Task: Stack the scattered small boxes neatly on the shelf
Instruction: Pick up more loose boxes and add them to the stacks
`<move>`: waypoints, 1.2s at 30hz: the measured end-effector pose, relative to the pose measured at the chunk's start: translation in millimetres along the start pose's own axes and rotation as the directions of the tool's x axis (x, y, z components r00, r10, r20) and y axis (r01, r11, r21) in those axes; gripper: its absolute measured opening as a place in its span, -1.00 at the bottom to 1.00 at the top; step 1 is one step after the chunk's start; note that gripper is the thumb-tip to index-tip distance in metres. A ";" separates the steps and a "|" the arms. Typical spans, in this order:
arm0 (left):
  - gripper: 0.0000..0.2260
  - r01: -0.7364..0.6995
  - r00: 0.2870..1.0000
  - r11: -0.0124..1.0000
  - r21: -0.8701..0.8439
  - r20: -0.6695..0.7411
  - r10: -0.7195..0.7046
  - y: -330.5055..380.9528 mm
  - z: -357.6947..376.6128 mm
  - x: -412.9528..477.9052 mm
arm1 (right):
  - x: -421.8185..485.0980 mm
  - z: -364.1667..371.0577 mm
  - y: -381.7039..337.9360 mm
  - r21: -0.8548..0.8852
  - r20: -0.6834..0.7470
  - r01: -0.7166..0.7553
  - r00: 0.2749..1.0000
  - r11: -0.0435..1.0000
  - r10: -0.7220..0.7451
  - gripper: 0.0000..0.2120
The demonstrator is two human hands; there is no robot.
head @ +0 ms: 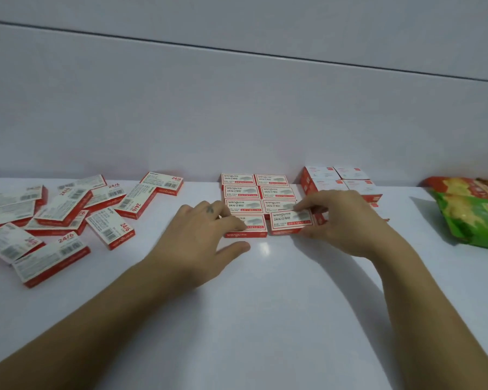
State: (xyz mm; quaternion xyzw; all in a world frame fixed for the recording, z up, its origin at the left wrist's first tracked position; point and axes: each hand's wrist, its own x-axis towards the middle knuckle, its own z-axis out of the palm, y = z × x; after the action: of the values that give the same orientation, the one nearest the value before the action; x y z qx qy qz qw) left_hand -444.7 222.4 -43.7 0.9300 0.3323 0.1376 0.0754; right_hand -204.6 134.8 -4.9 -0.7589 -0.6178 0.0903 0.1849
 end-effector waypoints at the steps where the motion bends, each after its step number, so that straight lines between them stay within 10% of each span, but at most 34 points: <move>1: -0.59 -0.005 1.000 1.000 0.003 0.001 0.005 0.3 0.6 0.0 | 0.7 2.3 -1.1 0.003 0.005 0.003 1.000 1.000 -0.003 -0.65; 30: -0.55 -0.004 0.996 0.996 -0.094 -0.089 -0.004 -1.7 -1.7 1.7 | 20.6 8.4 -23.8 -0.171 -0.134 -0.050 0.991 0.984 0.027 -0.63; 36: -0.50 0.023 0.998 0.994 -0.111 -0.049 -0.028 -0.7 2.1 -0.2 | 43.6 28.9 -39.1 -0.312 0.045 -0.053 0.996 0.949 0.071 -0.68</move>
State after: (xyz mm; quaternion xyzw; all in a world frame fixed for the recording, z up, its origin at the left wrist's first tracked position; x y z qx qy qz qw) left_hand -444.7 222.7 -45.9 0.9163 0.3379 0.1783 0.1201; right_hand -240.9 188.6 -12.0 -0.7948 -0.6050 0.0189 0.0433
